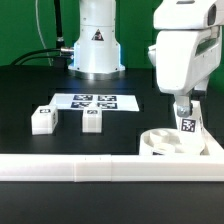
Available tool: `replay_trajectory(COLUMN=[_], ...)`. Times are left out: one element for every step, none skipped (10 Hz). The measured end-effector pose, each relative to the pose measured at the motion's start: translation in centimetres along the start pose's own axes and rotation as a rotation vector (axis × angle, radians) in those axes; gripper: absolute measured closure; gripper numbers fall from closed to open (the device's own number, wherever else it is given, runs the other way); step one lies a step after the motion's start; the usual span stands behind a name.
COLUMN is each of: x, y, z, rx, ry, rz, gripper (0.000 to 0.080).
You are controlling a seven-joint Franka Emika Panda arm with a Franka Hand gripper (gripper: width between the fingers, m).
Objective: Assemble stool
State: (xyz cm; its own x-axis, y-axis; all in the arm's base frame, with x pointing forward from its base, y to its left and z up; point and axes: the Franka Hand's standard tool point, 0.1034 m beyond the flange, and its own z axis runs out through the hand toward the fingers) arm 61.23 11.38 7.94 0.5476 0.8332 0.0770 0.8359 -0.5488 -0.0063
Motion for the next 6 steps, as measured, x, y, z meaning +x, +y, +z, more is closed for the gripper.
replay_trajectory(x=[-0.03,-0.04,-0.06,-0.08,-0.08,-0.08], y=[-0.07,-0.09,-0.08,-0.06,-0.06,-0.05], z=[0.17,0.22,0.22,0.22,0.22,0.22], rx=[0.002,0.003,0.003,0.002,0.003,0.003], ry=[-0.002,-0.002,-0.002,-0.002,-0.002,-0.002], rz=[0.002,0.004,0.004,0.004,0.013,0.044], gripper=[0.0151,0.0239,0.0374,0.0374,0.0462,0.0462])
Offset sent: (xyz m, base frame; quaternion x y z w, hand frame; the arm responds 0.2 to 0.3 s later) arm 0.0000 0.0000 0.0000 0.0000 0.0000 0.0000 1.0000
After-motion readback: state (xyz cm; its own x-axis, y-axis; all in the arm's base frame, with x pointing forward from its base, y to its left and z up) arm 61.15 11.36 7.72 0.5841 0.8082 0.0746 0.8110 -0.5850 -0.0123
